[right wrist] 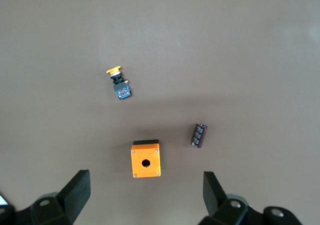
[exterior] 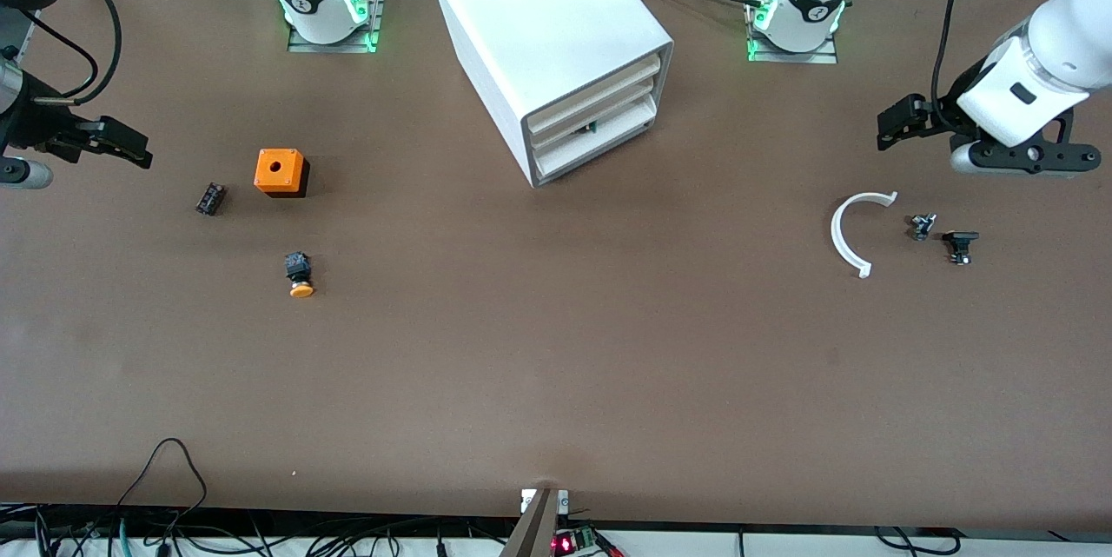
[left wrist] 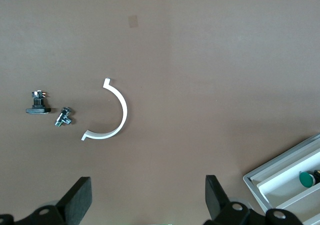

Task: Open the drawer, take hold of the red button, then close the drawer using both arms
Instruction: 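Move the left gripper toward the white cabinet's drawer handle, then grasp the drawer handle with the left gripper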

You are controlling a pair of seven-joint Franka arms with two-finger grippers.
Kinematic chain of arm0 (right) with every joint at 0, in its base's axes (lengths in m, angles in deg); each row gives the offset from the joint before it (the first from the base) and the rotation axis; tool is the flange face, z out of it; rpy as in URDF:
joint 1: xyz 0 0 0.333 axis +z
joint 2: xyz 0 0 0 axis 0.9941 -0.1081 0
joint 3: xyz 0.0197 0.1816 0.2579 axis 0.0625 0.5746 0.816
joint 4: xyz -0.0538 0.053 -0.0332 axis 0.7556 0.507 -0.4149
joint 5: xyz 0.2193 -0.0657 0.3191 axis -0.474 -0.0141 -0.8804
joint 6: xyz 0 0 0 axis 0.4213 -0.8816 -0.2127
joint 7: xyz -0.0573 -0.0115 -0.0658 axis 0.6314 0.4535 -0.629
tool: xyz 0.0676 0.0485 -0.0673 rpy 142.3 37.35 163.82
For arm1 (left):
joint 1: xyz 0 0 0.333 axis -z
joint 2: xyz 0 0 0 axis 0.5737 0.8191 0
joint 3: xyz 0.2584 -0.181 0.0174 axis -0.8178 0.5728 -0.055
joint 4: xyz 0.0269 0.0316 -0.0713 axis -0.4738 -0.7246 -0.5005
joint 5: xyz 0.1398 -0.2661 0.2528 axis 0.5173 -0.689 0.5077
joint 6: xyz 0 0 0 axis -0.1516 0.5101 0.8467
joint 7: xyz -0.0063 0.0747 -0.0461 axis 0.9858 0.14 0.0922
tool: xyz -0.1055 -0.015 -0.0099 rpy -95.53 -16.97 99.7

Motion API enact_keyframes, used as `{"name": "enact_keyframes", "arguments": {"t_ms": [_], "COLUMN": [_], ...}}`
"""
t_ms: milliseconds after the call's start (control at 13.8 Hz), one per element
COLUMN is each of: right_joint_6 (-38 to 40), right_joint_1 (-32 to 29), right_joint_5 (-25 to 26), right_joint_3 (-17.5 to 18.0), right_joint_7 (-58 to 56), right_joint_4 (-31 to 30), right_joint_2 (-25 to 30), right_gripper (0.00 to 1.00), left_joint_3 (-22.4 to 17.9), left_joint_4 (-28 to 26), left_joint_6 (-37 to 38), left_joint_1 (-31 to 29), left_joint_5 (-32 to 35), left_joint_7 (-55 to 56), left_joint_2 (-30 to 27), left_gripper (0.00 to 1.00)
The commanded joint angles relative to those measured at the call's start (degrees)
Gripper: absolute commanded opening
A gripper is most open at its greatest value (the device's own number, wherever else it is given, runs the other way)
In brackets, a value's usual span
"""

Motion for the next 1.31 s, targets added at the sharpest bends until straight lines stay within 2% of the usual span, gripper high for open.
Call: {"name": "enact_keyframes", "arguments": {"t_ms": [0, 145, 291, 363, 508, 726, 944, 1089, 1235], "right_joint_6": [0.6, 0.7, 1.1, 1.1, 1.4, 3.3, 3.6, 3.3, 3.5], "right_joint_1": [-0.9, -0.9, -0.9, -0.9, -0.9, -0.9, -0.7, -0.4, -0.4], "right_joint_5": [-0.7, -0.7, -0.7, -0.7, -0.7, -0.7, -0.5, 0.2, 0.8], "right_joint_3": [0.9, 1.0, 1.0, 0.9, 0.9, 1.0, 1.1, 2.2, 2.8], "right_joint_7": [-0.3, 0.1, 0.5, 0.7, 0.7, 0.9, 0.7, 0.6, 0.7], "right_joint_4": [-0.7, -0.7, -0.7, -0.7, -0.6, -0.1, 0.2, 0.3, 0.9], "right_joint_2": [1.2, 1.1, 1.1, 1.1, 1.1, 1.2, 1.1, 1.1, 1.0], "right_gripper": [1.00, 1.00, 1.00, 1.00, 1.00, 1.00, 1.00, 1.00, 1.00], "left_joint_3": [0.4, 0.4, 0.4, 0.4, 0.8, 5.3, 10.1, 12.5, 15.2], "left_joint_4": [1.9, 1.7, 0.1, -1.9, -9.8, -18.0, -25.1, -28.8, -30.1], "left_joint_6": [1.6, 3.0, 2.8, 1.1, -4.8, -10.1, -13.8, -16.2, -17.4], "left_joint_1": [0.6, 0.0, -0.3, -0.2, 0.0, 0.4, 0.5, 0.5, 0.6], "left_joint_5": [0.8, -3.5, -10.0, -13.8, -21.4, -33.4, -43.3, -49.5, -52.2], "left_joint_7": [-1.3, -3.1, -4.3, -5.0, -6.0, -13.0, -21.1, -24.4, -25.7], "left_joint_2": [6.4, 8.3, 12.6, 14.8, 16.4, 19.6, 20.1, 20.0, 20.1], "left_gripper": [1.00, 1.00, 1.00, 1.00, 1.00, 1.00, 1.00, 0.99, 0.96]}}
